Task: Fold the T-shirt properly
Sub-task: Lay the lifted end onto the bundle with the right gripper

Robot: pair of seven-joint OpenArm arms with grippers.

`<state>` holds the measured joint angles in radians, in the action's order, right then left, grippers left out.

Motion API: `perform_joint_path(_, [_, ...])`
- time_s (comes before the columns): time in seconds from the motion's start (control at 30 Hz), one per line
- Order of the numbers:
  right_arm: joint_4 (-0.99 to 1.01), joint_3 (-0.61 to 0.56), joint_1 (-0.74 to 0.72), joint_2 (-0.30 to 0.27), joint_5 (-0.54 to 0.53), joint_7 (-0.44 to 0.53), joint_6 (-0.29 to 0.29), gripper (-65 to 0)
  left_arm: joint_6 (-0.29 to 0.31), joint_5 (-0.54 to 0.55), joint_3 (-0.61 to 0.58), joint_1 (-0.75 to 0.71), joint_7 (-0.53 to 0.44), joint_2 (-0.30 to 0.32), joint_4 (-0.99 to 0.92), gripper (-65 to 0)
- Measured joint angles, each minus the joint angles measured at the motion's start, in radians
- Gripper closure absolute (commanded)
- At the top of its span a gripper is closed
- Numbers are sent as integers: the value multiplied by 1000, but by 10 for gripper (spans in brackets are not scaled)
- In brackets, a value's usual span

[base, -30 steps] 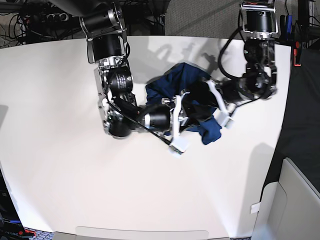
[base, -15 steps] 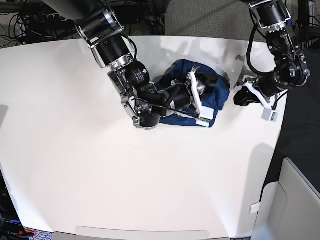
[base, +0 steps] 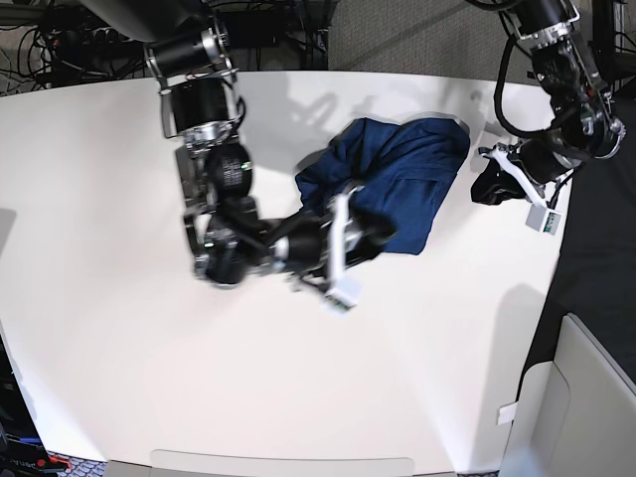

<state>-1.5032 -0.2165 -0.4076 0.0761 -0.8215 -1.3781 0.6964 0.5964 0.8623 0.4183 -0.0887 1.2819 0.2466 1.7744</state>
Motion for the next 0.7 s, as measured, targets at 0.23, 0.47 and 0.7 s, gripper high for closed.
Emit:
perform_joint_path(0.23, [23,87,0,-54,67,101,-4,-204,-1,1,-117,-8,0,-5,23,-66])
perform_joint_path(0.47, [74,79,-2,9,197,188,-3,-204,0,-2,-177,-10,2,-48,23,-66])
perform_joint_path(0.7, [163,11,-1,34,265,166,-6,-203,-1,-14,-206,-50,-2,-48,23,-66])
